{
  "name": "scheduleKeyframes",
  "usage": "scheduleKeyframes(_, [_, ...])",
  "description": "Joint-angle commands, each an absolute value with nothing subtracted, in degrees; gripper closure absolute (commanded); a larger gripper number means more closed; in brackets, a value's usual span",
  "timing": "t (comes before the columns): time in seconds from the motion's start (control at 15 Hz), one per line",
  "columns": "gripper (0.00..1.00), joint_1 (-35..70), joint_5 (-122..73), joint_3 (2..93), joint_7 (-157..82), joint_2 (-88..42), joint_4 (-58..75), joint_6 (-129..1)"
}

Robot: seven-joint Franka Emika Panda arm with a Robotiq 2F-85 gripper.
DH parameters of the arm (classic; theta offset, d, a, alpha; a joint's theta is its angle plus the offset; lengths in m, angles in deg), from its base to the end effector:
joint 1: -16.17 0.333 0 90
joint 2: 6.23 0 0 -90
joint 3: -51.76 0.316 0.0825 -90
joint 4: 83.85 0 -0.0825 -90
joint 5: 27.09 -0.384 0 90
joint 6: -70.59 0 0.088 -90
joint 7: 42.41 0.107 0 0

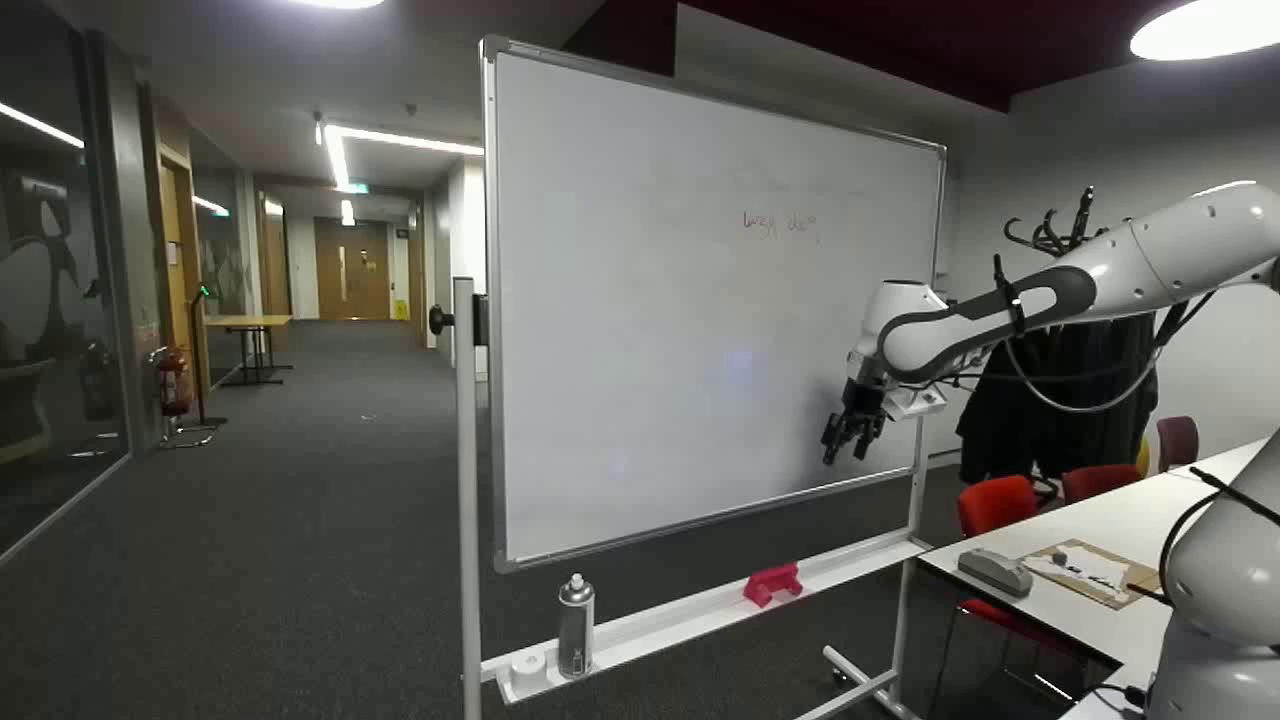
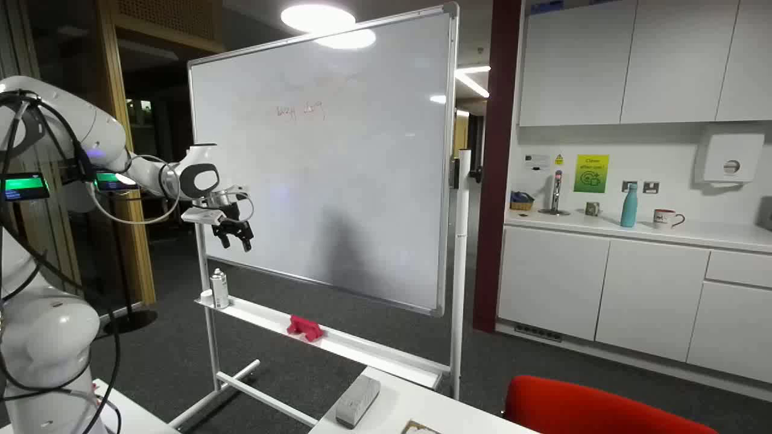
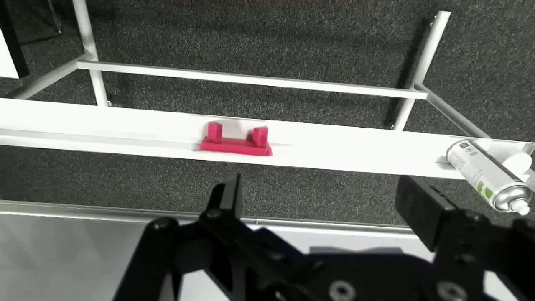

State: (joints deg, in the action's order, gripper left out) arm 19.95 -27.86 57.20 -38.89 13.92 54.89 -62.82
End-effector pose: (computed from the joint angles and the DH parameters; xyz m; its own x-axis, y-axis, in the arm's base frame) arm 0.4517 0.0752 0.4651 0.9629 0.0875 0.2553 0.0892 -0.9960 0.0052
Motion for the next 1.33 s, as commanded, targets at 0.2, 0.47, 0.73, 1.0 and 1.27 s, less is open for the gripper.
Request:
scheduleKeyframes(0.2, [0.00,20.12,-27.78,57.05,-38.83,13.92,54.80,-62.66])
scheduleKeyframes(0.47, [0.00,17.55,-24.09,56.53,-37.56,14.73,57.41,-64.15])
scheduleKeyframes(0.73, [0.00,12.02,-13.74,53.39,-39.69,15.80,62.61,-63.27])
scheduleKeyframes(1.0, [0.00,8.51,-12.70,44.32,-50.48,14.14,66.97,-68.93])
scheduleKeyframes(1.27, [0.00,6.93,-19.24,31.86,-68.62,11.14,67.72,-71.95])
